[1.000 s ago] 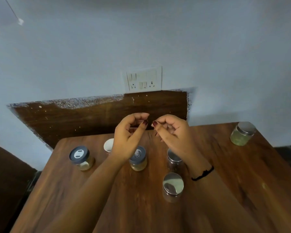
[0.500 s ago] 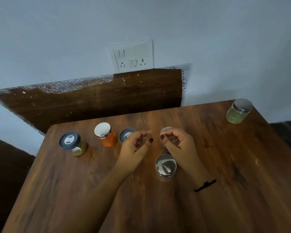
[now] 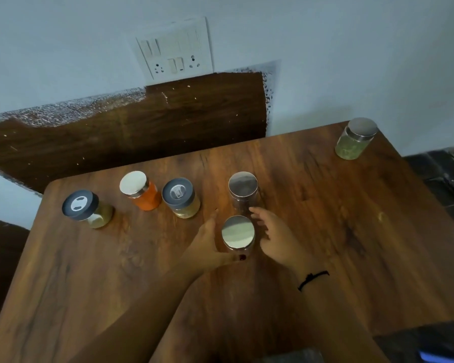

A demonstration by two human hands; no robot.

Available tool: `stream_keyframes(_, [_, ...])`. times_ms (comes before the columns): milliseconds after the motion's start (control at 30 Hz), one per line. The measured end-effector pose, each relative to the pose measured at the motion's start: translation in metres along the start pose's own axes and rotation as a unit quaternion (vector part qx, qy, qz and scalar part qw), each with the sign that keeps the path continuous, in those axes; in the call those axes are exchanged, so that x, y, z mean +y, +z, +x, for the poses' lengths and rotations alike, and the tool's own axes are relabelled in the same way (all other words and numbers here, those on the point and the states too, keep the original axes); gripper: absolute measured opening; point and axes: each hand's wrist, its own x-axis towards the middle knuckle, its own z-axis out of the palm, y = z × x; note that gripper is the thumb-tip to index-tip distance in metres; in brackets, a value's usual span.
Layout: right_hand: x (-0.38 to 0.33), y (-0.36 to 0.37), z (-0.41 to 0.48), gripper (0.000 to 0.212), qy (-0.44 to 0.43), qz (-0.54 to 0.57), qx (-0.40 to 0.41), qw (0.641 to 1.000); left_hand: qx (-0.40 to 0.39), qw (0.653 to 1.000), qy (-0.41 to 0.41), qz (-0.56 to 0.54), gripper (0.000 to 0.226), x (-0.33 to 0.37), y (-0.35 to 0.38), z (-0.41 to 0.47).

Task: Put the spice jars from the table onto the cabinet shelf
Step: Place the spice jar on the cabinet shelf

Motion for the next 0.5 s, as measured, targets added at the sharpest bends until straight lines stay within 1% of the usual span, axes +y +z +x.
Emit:
stream_keyframes(33, [0.005,0.003,0.000,0.081,0.013,-0.002,-0.016,1.000,-0.007,1.000,-0.020,0.011,0.135,-0.003,0.003,0.001])
stream_keyframes(100, [0.011,0.008,0.000,0.083,0.030,0.000,-0.037,0.999,-0.006,0.999,-0.028,0.022,0.140,-0.010,0.009,0.003])
stream_keyframes(167, [0.014,0.011,-0.001,0.082,0.027,-0.019,-0.036,0.999,0.003,0.999,-0.027,0.019,0.138,-0.012,0.012,0.004])
stream_keyframes(267, [0.017,0.016,-0.001,0.080,0.018,-0.078,-0.035,0.996,0.031,0.999,-0.019,0.016,0.130,-0.014,0.019,0.006])
stream_keyframes(333, [0.018,0.020,-0.002,0.081,0.024,-0.053,-0.043,0.997,0.058,0.998,-0.011,0.015,0.117,-0.011,0.023,0.007])
stream_keyframes(400, [0.019,0.020,-0.003,0.079,0.032,-0.015,-0.039,0.999,0.079,0.997,0.015,0.004,0.090,-0.007,0.024,0.006])
stream_keyframes(433, [0.018,0.019,-0.004,0.078,0.037,-0.009,-0.036,0.999,0.082,0.996,0.027,-0.001,0.081,-0.006,0.023,0.005])
stream_keyframes(500, [0.017,0.012,-0.007,0.076,0.048,0.014,-0.043,0.998,0.069,0.997,0.041,-0.014,0.077,-0.006,0.017,0.003])
